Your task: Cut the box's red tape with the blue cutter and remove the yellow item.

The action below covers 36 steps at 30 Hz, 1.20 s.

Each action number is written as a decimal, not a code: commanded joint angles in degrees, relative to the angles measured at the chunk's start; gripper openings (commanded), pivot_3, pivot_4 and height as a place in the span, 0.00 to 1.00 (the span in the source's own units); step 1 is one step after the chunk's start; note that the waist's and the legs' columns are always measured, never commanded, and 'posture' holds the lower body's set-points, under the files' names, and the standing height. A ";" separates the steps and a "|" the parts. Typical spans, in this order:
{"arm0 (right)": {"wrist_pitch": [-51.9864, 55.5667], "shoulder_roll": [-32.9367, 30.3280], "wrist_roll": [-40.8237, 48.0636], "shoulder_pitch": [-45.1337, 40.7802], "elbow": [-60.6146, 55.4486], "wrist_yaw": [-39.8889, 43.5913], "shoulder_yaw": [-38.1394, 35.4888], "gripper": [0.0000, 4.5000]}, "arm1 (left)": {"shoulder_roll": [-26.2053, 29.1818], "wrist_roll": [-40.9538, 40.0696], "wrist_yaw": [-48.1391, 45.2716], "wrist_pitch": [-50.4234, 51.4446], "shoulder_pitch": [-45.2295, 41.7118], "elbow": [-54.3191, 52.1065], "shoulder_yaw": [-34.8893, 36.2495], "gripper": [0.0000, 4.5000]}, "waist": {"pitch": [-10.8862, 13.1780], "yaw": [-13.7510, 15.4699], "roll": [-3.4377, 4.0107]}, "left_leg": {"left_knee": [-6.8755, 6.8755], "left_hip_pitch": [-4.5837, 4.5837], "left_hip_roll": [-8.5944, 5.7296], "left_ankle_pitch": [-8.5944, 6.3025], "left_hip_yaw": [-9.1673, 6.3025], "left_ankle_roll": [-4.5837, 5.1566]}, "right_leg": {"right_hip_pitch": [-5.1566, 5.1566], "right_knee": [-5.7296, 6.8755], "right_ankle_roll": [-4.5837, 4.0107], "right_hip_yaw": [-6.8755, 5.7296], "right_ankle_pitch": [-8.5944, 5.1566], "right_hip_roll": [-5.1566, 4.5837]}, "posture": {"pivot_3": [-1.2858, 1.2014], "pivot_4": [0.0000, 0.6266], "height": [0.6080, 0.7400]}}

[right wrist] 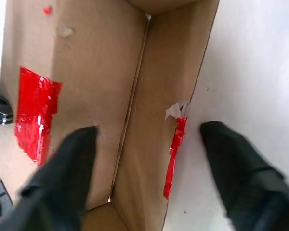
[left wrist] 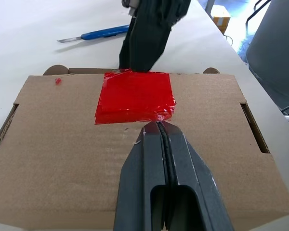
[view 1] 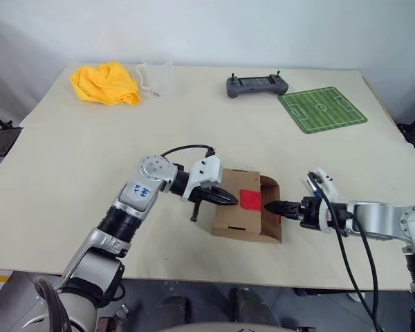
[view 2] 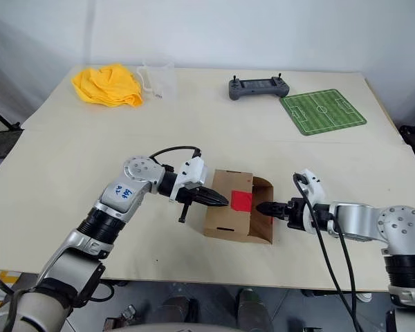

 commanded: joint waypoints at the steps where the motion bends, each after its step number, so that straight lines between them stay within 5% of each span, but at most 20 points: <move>1: 1.09 0.57 -0.11 -0.58 -0.18 0.43 0.74 0.67 | 1.07 2.23 -0.28 0.85 1.29 1.25 -1.76 0.00 | 0.00 0.00 0.00 | -0.02 0.00 0.00 0.00 -0.01 -0.01 | 0.00 -0.01 -0.01 -0.01 -0.01 0.00 | 0.52 0.24 1.00; 17: 3.25 -4.77 -7.08 -0.36 -0.65 5.92 -3.75 0.67 | 1.46 2.38 -0.19 0.86 1.58 0.94 -1.71 0.00 | 0.00 0.67 0.00 | -0.07 -0.03 0.02 -0.01 -0.03 -0.04 | 0.00 -0.15 -0.03 -0.06 -0.02 -0.03 | 0.52 0.24 1.00; 32: 5.90 4.23 -8.48 -3.06 1.19 4.08 -1.31 0.67 | 0.98 2.37 -0.26 0.62 1.21 1.40 -2.01 0.00 | -0.05 0.46 -0.02 | -0.17 0.00 0.07 -0.02 -0.04 -0.06 | 0.03 -0.24 -0.06 -0.07 -0.01 0.00 | 0.52 0.24 1.00; 36: 6.38 4.73 -8.73 -2.52 0.65 4.16 -1.84 0.47 | 0.93 2.38 -0.18 0.54 1.14 1.55 -1.94 0.00 | -0.05 0.48 -0.02 | -0.17 0.00 0.07 -0.03 -0.04 -0.07 | 0.02 -0.25 -0.06 -0.07 -0.01 0.00 | 0.52 0.24 1.00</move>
